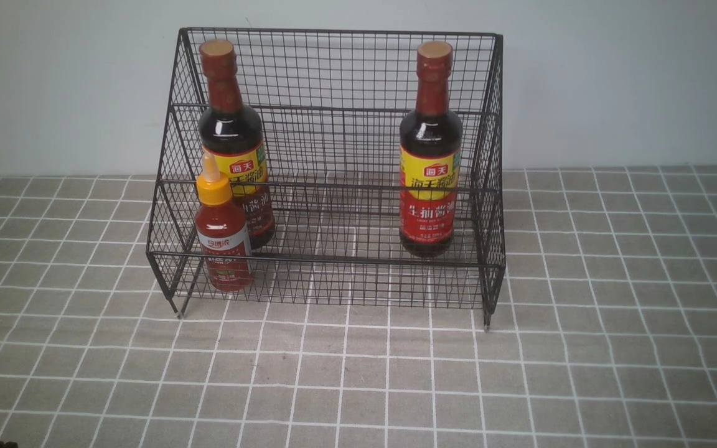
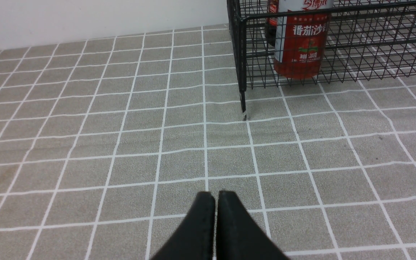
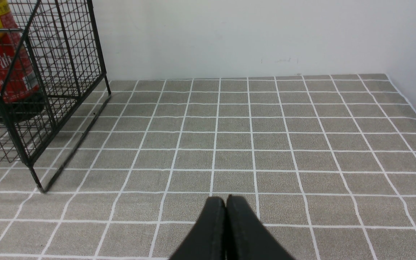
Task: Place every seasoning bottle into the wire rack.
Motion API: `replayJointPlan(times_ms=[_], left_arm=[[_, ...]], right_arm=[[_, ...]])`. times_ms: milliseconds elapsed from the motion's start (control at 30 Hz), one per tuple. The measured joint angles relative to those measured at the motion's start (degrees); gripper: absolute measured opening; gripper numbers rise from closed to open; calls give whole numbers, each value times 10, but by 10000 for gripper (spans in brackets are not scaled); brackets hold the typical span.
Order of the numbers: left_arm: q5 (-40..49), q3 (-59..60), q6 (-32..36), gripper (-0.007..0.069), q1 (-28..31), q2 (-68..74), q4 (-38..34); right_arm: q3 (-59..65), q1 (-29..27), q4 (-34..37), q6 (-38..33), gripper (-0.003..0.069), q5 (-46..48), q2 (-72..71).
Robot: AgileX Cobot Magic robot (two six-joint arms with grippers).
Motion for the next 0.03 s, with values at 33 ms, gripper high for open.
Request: replayJointPlan(times_ms=[33], left_arm=[[0, 0, 0, -7, 0, 0, 0]], right_arm=[[0, 0, 0, 0, -14, 0, 0]])
